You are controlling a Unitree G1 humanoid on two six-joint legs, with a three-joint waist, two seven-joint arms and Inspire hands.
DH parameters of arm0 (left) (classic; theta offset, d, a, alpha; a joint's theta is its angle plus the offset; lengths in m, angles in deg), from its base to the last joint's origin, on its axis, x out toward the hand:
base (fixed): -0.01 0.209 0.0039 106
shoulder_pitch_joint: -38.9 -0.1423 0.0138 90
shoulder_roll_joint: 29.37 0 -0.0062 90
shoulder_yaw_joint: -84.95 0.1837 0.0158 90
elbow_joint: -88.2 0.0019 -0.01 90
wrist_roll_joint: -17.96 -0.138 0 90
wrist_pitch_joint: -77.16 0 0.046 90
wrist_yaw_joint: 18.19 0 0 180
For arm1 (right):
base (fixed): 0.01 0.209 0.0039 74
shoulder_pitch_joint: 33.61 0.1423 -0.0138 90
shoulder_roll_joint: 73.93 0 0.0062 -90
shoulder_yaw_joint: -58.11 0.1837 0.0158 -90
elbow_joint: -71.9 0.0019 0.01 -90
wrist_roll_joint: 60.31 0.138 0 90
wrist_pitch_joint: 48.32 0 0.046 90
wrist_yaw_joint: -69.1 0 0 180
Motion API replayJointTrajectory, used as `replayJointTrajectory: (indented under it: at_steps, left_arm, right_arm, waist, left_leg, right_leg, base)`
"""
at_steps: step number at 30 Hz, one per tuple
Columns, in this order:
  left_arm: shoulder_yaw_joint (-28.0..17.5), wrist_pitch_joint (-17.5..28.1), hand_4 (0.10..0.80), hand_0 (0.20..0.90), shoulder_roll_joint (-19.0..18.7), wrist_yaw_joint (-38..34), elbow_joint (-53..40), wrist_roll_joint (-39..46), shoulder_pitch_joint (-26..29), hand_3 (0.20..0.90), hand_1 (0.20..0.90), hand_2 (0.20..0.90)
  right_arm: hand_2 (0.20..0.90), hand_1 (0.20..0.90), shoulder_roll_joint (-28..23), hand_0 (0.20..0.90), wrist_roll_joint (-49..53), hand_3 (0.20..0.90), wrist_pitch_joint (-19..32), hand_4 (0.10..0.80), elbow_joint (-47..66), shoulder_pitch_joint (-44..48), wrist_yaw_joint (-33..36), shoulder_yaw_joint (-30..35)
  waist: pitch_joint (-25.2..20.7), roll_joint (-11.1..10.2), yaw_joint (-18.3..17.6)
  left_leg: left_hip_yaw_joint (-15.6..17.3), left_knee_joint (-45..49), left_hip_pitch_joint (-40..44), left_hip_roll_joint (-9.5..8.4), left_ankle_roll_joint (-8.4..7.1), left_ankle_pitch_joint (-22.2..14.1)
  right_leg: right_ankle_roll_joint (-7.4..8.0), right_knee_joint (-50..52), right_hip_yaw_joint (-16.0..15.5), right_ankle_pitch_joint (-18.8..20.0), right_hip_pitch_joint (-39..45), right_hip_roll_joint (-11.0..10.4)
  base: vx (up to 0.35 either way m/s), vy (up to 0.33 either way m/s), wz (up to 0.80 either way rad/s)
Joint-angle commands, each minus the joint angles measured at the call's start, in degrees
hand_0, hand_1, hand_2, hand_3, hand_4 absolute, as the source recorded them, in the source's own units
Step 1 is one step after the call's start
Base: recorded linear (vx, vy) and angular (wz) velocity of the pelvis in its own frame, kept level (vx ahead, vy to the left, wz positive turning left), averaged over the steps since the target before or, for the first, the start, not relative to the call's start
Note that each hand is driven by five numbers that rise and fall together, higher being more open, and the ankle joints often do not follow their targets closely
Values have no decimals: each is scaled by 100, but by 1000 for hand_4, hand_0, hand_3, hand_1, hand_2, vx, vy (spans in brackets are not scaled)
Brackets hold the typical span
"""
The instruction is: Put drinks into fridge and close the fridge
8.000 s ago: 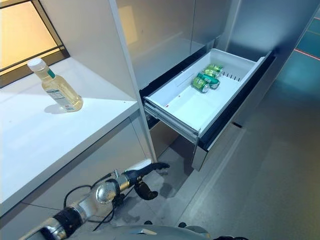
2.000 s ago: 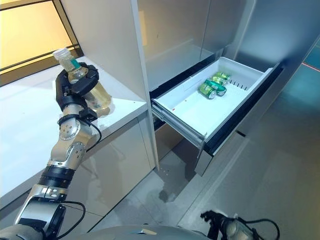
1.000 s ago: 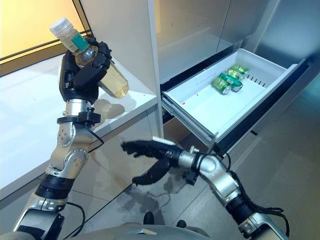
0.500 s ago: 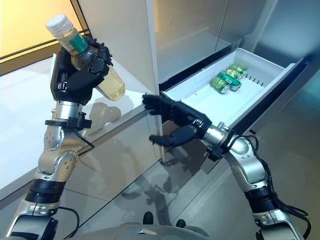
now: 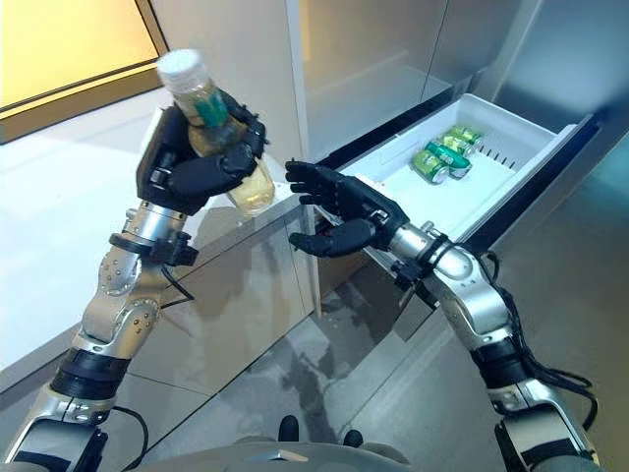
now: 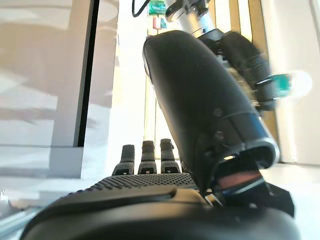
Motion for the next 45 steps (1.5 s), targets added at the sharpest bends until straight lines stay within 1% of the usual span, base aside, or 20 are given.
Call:
replayJointTrajectory:
  at_steps: [1,3,4,10,25,27,38,39,40,41,42,43,45]
  left_arm:
    - [96,668,100,300,-125,190,-638,31,1309,200,300,300]
    - [221,614,100,300,-126,258,-615,70,1403,200,300,300]
    - [277,577,100,300,-116,291,-592,76,1436,200,300,300]
    - [493,498,100,300,-95,317,-519,-79,1593,200,300,300]
    - [694,324,100,300,-48,555,-474,109,1667,200,300,300]
    - [723,275,100,300,-10,632,-434,229,1680,200,300,300]
    - [900,148,100,300,55,670,-423,269,1744,200,300,300]
    - [906,136,100,300,54,682,-430,287,1748,200,300,300]
    - [914,130,100,300,62,689,-439,295,1750,200,300,300]
    - [928,109,100,300,88,690,-445,281,1752,200,300,300]
    - [938,96,100,300,102,700,-447,285,1753,200,300,300]
    - [947,98,100,300,104,700,-445,293,1751,200,300,300]
    - [954,80,100,300,110,721,-434,318,1745,200,300,300]
  right_arm:
    - [900,900,80,900,533,900,323,800,142,821,106,31]
    - [900,900,141,900,534,900,272,800,37,1027,185,-104]
    - [900,900,174,900,532,900,253,800,-7,1096,203,-163]
    - [900,900,283,900,709,900,196,800,-141,1359,175,-340]
    - [900,900,452,900,1063,900,19,800,-165,1632,112,-516]
    - [900,900,478,900,1059,900,7,800,-194,1686,96,-567]
    - [900,900,575,900,1083,900,-102,800,-263,1906,83,-769]
    - [702,702,584,702,1073,669,-105,569,-280,1918,79,-781]
    - [524,524,599,524,1067,461,-102,361,-298,1926,79,-795]
    - [446,446,620,446,1054,370,-107,270,-307,1944,91,-815]
    - [342,342,624,342,1060,249,-114,149,-297,1954,97,-827]
    - [300,300,622,300,1069,200,-113,100,-297,1962,93,-835]
    - [300,300,613,300,1077,200,-102,100,-291,1963,111,-844]
  waist:
    - [-704,11,-12]
    - [-703,9,9]
    - [-711,14,19]
    - [-714,17,48]
    - [-737,27,80]
    - [-745,28,87]
    - [-747,33,109]
    - [-747,33,113]
    - [-746,32,118]
    - [-746,31,122]
    - [-744,30,123]
    - [-743,30,123]
    - [-743,28,126]
  left_leg:
    - [-310,6,166,-106,-92,-711]
    - [-307,6,142,-117,-85,-658]
    - [-317,6,173,-111,-85,-716]
    - [-317,6,176,-115,-73,-719]
    - [-318,6,162,-123,-58,-700]
    - [-315,6,159,-122,-56,-700]
    - [-330,6,174,-130,-45,-691]
    - [-329,6,177,-128,-45,-691]
    - [-330,6,179,-127,-45,-691]
    - [-336,6,179,-128,-43,-693]
    - [-336,6,181,-128,-41,-694]
    - [-335,6,181,-126,-42,-693]
    - [-340,6,179,-129,-39,-692]
  right_leg:
    - [573,35,195,3,-66,-188]
    - [558,36,176,44,-87,-192]
    - [558,36,181,-8,-53,-184]
    - [550,35,157,-16,-43,-189]
    - [548,36,158,3,-64,-196]
    - [545,33,161,-1,-62,-197]
    - [540,33,153,5,-49,-200]
    - [540,35,148,4,-47,-201]
    - [539,35,142,4,-45,-202]
    - [537,33,141,2,-42,-201]
    - [535,33,140,1,-40,-201]
    - [536,34,139,2,-40,-202]
    - [537,32,143,3,-39,-201]
  base:
    - [19,-7,7]
    - [3,-5,7]
    - [14,-2,4]
    - [7,0,1]
    - [0,0,0]
    - [0,0,0]
    - [0,0,0]
    - [0,0,0]
    - [0,0,0]
    - [12,2,3]
    - [0,0,0]
    - [0,0,0]
    - [0,0,0]
